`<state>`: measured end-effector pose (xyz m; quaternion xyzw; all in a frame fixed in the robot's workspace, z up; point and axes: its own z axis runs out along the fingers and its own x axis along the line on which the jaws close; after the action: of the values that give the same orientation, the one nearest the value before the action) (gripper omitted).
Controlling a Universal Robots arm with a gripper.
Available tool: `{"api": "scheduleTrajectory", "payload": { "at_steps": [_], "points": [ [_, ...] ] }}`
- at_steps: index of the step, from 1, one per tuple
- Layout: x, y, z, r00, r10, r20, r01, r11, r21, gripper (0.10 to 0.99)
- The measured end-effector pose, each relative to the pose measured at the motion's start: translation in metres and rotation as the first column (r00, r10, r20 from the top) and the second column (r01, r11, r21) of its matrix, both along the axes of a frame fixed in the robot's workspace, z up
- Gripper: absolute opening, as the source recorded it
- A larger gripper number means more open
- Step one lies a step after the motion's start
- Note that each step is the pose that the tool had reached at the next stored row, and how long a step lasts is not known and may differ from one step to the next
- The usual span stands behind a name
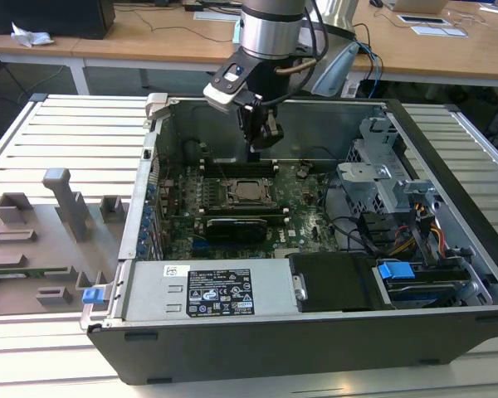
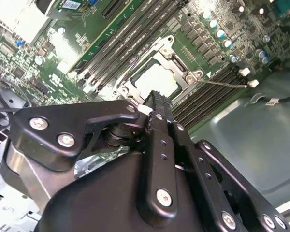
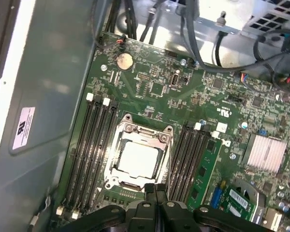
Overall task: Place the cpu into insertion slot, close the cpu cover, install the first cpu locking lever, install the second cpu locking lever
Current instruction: 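Install the first cpu locking lever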
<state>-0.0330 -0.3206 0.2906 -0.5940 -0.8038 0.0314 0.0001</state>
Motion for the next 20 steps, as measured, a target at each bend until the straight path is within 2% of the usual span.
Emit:
{"api": "scheduleTrajectory", "payload": {
  "at_steps": [3, 6, 14, 15, 20],
  "points": [
    [0.0000, 0.0000, 0.0000, 0.9975, 0.071, -0.0001, -0.071, 0.9975, 0.000, 0.106],
    [0.0000, 0.0000, 0.0000, 0.9944, 0.106, 0.0000, -0.106, 0.9944, 0.000, 0.106],
    [0.0000, 0.0000, 0.0000, 0.9780, 0.209, -0.0001, -0.209, 0.9780, 0.000, 0.106],
    [0.0000, 0.0000, 0.0000, 0.9714, 0.238, -0.0001, -0.238, 0.9714, 0.000, 0.106],
    [0.0000, 0.0000, 0.0000, 0.9561, 0.293, 0.0000, -0.293, 0.9561, 0.000, 0.106]
  ]
}}
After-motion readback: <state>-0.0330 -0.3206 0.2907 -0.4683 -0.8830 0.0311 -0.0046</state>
